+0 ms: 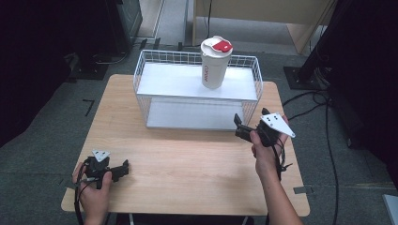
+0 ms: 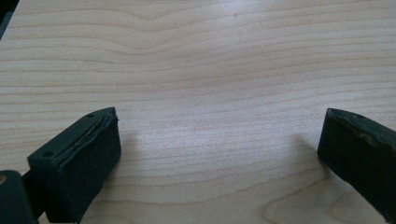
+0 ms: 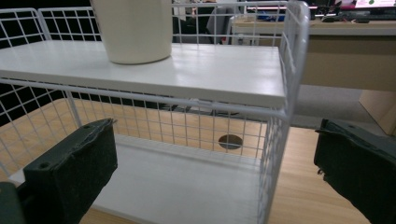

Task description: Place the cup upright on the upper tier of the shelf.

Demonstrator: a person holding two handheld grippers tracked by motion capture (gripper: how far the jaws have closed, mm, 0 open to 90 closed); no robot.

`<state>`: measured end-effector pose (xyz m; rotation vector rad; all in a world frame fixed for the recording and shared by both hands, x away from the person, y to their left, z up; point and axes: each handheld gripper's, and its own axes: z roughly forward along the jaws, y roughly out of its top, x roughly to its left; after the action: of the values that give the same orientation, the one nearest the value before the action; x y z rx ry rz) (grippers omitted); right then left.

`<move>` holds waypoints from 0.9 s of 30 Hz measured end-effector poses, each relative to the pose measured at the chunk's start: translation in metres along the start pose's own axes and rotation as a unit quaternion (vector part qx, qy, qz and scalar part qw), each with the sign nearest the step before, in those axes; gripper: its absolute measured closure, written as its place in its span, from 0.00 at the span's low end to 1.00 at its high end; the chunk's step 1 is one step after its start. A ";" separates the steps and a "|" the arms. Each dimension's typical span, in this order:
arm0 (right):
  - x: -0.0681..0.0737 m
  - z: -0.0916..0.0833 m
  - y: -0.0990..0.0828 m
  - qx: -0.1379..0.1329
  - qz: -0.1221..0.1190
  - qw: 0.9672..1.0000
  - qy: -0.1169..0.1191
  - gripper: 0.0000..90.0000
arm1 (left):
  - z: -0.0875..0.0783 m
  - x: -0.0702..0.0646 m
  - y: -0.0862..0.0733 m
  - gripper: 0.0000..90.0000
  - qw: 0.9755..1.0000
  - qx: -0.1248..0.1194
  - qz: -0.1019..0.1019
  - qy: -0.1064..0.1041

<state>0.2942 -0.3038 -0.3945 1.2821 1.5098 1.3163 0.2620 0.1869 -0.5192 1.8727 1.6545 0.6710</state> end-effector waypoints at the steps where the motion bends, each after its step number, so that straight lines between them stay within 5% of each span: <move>1: -0.002 -0.002 -0.002 0.001 0.000 1.000 -0.001 0.00 | 0.000 0.000 0.000 0.00 1.000 0.000 -0.002 -0.001; 27: -0.043 -0.037 -0.067 0.045 0.025 0.997 -0.050 0.00 | 0.000 0.000 0.000 0.00 1.000 0.001 0.000 -0.001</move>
<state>0.2545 -0.3523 -0.4558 1.4285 1.4908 1.2090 0.2619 0.1869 -0.5191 1.8736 1.6554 0.6674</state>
